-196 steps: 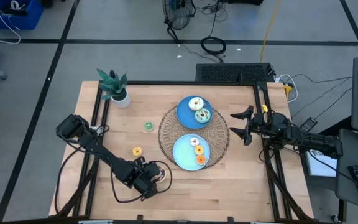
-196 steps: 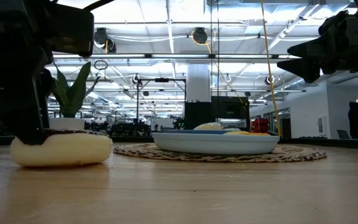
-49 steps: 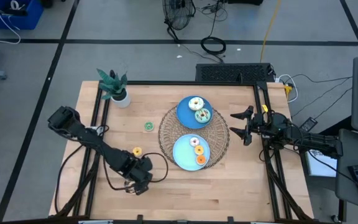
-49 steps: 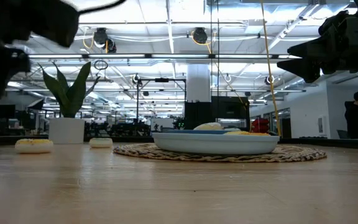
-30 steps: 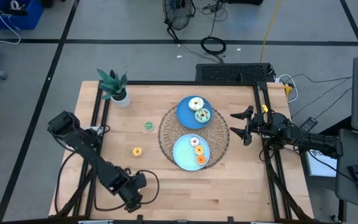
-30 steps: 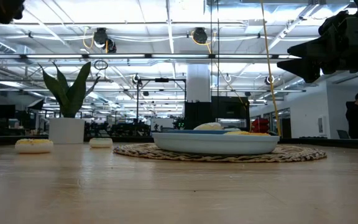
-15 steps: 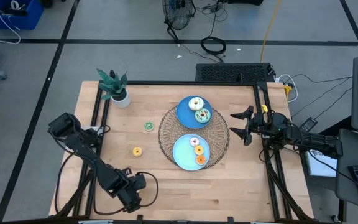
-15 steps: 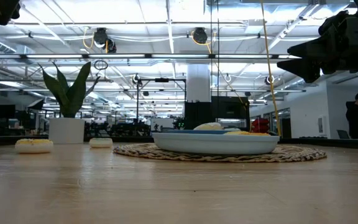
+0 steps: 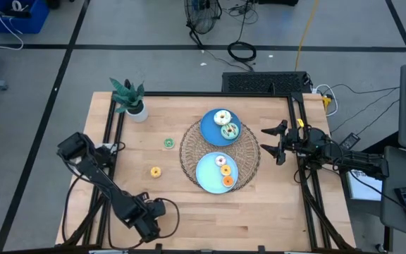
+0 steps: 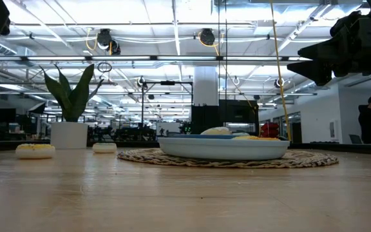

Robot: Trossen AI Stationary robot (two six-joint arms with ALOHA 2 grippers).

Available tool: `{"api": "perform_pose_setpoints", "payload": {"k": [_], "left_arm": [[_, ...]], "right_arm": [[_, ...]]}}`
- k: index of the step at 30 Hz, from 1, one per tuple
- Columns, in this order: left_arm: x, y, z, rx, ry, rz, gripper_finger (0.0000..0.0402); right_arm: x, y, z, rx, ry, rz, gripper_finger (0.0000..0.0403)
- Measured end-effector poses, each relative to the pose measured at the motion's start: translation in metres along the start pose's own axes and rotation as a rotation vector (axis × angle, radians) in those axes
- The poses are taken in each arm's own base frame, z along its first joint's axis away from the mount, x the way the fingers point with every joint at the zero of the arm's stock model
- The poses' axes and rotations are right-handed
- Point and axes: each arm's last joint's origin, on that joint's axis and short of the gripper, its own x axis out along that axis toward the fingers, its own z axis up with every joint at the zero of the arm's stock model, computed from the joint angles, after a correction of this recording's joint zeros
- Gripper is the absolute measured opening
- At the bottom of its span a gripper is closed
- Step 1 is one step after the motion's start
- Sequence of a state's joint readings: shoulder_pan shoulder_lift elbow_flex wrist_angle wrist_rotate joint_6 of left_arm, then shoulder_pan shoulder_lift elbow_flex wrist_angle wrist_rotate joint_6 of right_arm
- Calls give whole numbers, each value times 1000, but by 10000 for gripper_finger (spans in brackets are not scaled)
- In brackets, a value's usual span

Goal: Pick & Place donuts
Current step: Put the black donut on the blue plate

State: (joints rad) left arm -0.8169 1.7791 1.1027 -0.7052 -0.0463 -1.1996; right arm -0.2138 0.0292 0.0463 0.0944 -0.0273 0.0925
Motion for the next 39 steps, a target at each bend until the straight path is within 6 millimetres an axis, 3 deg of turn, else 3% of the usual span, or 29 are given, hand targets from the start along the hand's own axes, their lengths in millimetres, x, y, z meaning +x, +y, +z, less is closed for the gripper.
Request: {"api": "perform_pose_setpoints", "payload": {"k": [9,19,26,32,39], "left_arm": [[4,1,1,8,3,17,143],[-15,-2,5,34,10,-60,115],[-16,4,2,28,22,12,102],[-16,7,2,-9,-3,54,112],[-16,3,3,-15,-30,19,156]], "right_arm": [[0,0,0,0,1,0,304],[0,0,0,0,1,0,304],[0,0,0,0,0,0,304],[0,0,0,0,0,0,304],[0,0,0,0,0,0,304]]}}
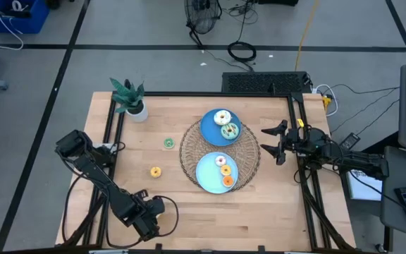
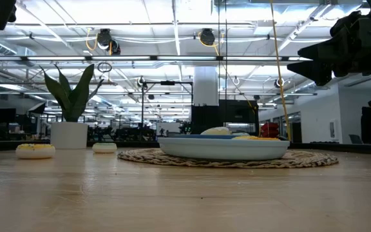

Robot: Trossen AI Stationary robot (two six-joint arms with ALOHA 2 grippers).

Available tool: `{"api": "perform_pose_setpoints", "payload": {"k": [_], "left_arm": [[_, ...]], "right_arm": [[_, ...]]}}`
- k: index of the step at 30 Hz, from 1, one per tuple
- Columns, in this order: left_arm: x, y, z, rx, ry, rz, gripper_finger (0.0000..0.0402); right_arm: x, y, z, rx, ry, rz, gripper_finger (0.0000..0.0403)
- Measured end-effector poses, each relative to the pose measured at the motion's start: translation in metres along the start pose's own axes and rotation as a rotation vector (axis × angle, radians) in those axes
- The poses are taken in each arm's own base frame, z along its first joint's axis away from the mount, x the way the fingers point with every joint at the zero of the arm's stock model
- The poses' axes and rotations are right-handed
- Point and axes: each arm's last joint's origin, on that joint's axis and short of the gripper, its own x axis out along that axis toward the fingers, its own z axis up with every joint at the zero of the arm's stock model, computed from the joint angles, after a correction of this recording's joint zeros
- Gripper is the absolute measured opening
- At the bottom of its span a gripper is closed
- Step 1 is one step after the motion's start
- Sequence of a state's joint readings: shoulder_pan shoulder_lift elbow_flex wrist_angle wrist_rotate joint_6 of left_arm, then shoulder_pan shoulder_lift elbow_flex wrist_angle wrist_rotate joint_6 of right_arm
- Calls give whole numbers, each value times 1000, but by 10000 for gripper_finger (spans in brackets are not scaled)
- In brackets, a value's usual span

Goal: Pick & Place donuts
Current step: Put the black donut on the blue plate

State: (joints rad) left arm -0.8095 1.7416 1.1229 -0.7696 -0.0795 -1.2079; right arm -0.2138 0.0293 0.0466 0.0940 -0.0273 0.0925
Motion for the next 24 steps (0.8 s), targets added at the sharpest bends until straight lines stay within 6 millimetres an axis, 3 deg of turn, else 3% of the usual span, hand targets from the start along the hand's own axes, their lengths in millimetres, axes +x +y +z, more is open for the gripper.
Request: {"api": "perform_pose_setpoints", "payload": {"k": [7,13,18,24], "left_arm": [[9,5,-5,-11,17,6,199],[13,10,-8,-22,36,17,207],[13,10,-8,-19,36,18,184],[13,10,-7,-19,20,22,128]], "right_arm": [[0,0,0,0,0,0,304],[0,0,0,0,0,0,304],[0,0,0,0,1,0,304],[0,0,0,0,0,0,304]]}}
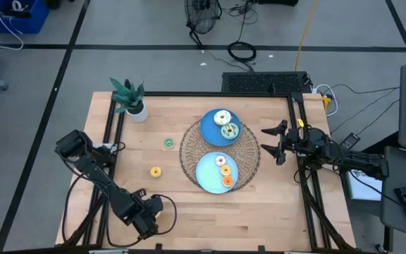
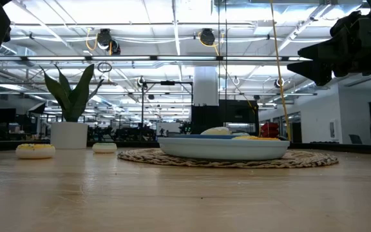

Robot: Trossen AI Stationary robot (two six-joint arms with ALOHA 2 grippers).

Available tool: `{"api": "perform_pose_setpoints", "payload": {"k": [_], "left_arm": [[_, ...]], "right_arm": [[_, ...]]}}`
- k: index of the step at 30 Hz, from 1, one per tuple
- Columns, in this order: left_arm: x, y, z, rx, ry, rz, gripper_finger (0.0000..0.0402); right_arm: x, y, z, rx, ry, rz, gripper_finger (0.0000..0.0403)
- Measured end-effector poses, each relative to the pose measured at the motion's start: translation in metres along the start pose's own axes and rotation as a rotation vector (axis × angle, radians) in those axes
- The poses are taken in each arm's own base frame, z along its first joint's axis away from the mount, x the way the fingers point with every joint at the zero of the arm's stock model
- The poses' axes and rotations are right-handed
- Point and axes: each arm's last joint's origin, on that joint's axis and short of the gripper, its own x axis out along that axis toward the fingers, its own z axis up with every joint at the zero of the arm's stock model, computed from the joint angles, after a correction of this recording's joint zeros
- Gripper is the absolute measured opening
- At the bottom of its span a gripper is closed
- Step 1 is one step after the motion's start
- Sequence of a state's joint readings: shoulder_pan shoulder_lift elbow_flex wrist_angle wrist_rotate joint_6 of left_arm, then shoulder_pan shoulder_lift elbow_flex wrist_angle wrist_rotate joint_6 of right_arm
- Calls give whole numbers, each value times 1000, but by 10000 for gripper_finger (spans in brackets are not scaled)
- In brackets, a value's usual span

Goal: Pick & Place donuts
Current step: Put the black donut on the blue plate

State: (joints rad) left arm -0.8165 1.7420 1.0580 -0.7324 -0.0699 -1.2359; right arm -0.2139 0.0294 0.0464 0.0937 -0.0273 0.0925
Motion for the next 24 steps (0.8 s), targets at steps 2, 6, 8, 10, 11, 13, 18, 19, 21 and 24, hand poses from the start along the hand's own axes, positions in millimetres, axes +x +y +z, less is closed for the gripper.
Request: {"api": "perform_pose_setpoints", "payload": {"k": [2,6,8,10,11,13,18,19,21,24], "left_arm": [[0,0,1,-1,-32,6,108],[0,0,3,1,-77,19,74],[0,1,5,28,-82,23,59],[0,2,8,59,-83,25,45],[0,3,10,69,-82,27,38],[-1,3,14,86,-87,28,27],[-4,5,27,153,-100,28,21],[-4,6,30,165,-101,30,25],[-3,10,36,183,-105,41,35],[-3,15,46,232,-132,70,42]], "right_arm": [[0,0,0,0,0,0,304],[0,0,0,0,0,0,304],[0,0,0,0,0,0,304],[0,0,0,0,0,0,304],[0,0,0,0,0,0,304],[0,0,0,0,0,0,304],[0,0,0,0,0,0,304],[0,0,0,0,0,0,304],[0,0,0,0,0,0,304],[0,0,0,0,0,0,304]]}}
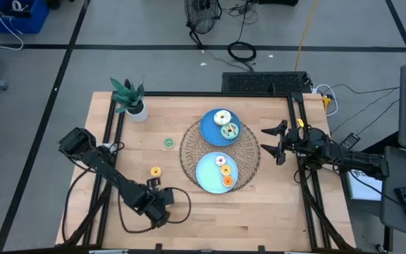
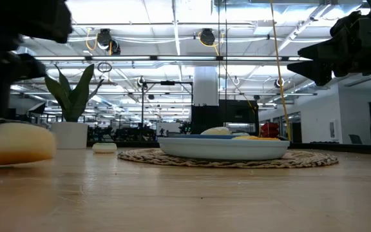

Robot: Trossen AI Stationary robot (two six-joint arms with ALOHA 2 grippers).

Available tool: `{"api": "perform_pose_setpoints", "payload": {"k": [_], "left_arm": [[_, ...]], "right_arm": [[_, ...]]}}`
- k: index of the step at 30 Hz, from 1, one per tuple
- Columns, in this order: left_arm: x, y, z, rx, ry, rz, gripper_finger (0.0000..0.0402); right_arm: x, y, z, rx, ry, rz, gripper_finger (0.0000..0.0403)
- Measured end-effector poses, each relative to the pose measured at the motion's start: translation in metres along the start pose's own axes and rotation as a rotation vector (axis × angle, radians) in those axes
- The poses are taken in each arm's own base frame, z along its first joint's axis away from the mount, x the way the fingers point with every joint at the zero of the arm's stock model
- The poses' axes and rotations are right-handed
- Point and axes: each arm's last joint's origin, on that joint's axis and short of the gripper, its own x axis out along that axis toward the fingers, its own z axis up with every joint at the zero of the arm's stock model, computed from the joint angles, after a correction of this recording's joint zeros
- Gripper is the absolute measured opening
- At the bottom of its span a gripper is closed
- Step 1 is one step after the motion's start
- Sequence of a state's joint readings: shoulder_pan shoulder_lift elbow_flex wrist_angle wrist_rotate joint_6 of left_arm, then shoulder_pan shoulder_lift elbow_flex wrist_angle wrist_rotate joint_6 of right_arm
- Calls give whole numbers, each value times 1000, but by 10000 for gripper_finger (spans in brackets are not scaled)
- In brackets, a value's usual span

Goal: Pick & Place donuts
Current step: Put the black donut on the blue plate

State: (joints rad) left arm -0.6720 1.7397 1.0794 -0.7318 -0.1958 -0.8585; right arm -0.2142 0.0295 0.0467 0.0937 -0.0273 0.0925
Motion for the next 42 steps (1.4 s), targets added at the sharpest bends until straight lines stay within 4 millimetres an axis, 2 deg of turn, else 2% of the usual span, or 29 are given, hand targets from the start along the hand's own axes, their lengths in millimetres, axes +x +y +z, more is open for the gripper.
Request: {"api": "perform_pose_setpoints", "payload": {"k": [9,15,24,28,35,42], "left_arm": [[7,32,31,145,-23,70,21],[12,60,52,244,-56,184,37],[2,110,89,339,-193,422,29],[0,131,106,358,-242,460,27],[-4,169,137,388,-369,527,47],[-7,216,162,386,-543,374,20]], "right_arm": [[0,0,0,0,0,0,304],[0,0,0,0,0,0,304],[0,0,0,0,0,0,304],[0,0,0,0,0,0,304],[0,0,0,0,-1,0,304],[0,0,0,0,0,0,304]]}}
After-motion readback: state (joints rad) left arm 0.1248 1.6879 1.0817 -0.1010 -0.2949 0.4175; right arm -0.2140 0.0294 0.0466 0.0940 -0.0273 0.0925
